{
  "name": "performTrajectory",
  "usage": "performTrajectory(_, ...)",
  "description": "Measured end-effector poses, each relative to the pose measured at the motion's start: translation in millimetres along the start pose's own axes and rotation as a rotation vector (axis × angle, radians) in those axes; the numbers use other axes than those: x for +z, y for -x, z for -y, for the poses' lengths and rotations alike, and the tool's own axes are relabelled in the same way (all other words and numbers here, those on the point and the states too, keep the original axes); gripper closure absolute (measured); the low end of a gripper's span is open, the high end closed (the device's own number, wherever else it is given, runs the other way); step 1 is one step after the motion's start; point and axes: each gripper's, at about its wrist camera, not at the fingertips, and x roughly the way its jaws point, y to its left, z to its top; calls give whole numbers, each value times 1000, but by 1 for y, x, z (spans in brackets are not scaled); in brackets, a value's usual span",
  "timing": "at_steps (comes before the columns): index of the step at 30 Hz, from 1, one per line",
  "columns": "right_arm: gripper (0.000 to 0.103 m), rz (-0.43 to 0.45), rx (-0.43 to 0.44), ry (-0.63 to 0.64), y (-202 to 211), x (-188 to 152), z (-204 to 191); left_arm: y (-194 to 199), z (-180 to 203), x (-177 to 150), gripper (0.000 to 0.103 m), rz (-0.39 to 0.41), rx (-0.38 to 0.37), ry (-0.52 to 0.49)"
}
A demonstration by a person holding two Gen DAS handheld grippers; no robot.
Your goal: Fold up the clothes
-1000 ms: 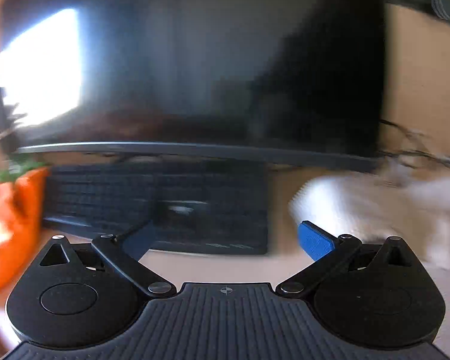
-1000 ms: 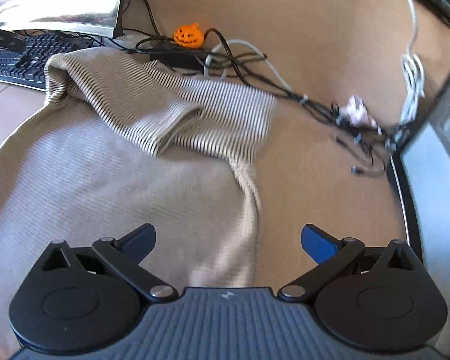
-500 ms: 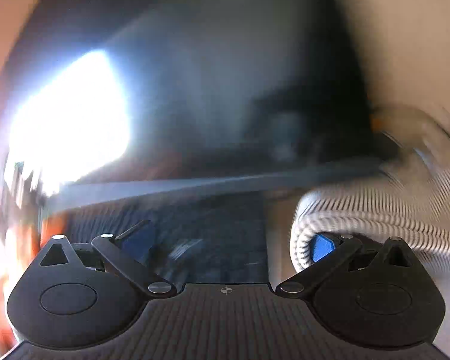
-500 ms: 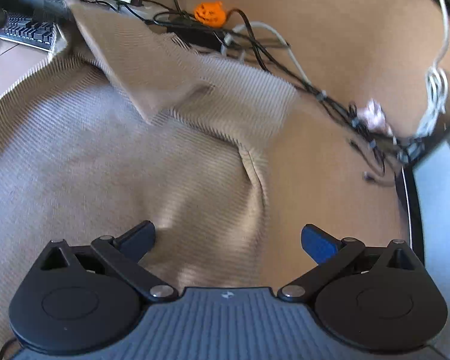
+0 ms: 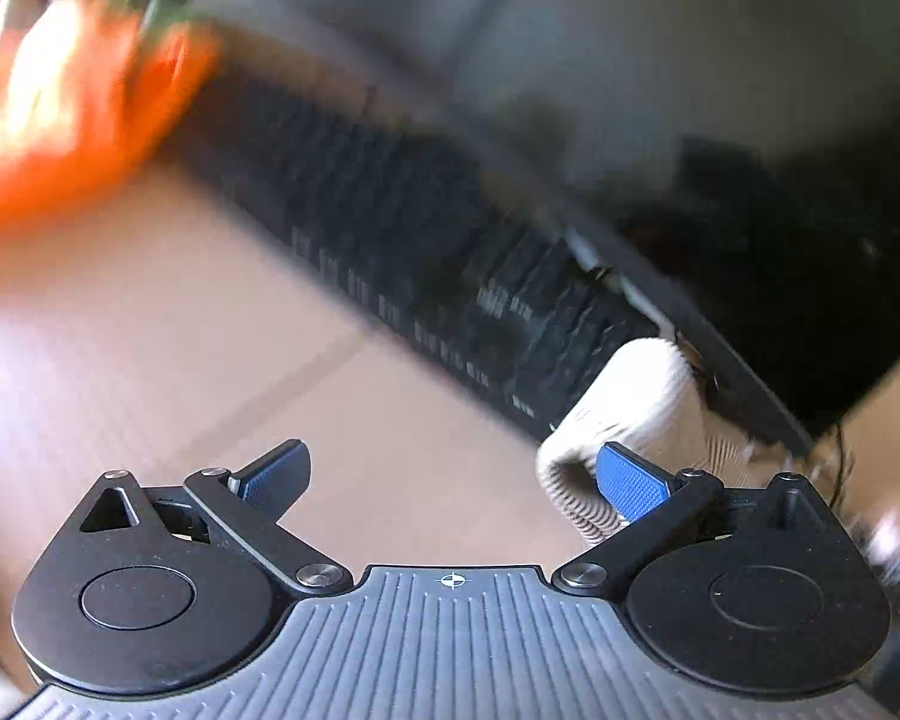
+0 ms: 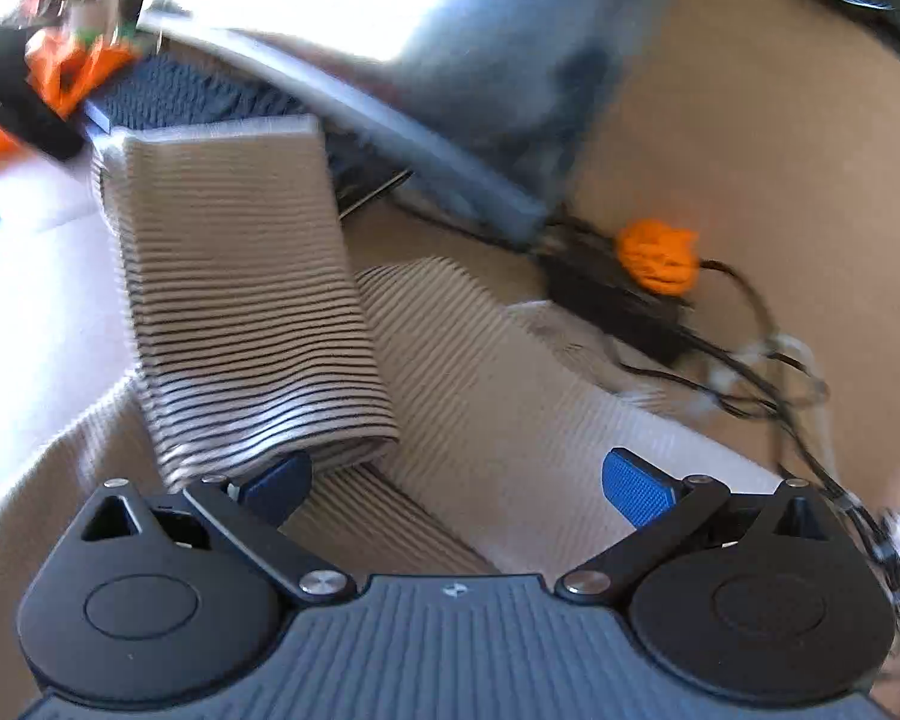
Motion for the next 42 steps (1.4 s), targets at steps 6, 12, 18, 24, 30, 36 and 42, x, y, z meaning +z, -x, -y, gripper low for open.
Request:
performTrajectory(6, 0, 25, -559, -235, 27, -32, 86, 12, 48, -35, 0, 139, 7, -574)
performTrajectory(12, 0, -4, -706, -592, 104, -98, 145, -27, 126, -121, 0, 317, 90, -1309)
performTrajectory(18, 0, -63, -475, -456, 94, -104, 112, -58, 124, -83, 0, 445, 332, -1183)
performTrajectory(24, 0, -10, -305, -333, 85, -79, 82, -30, 36, 38, 0, 378, 509, -484)
performTrajectory(30, 0, 44, -242, -118, 38, -32, 37, -23, -24, 40, 0, 151, 358, -200)
performTrajectory(36, 0, 41, -256, -58, -22, 4, 25, -8, -18, -3, 0, 70, 339, -280)
performTrajectory(42, 0, 70, -579, -77, 3, -14, 78, -9, 0, -17, 0, 50, 254, -322)
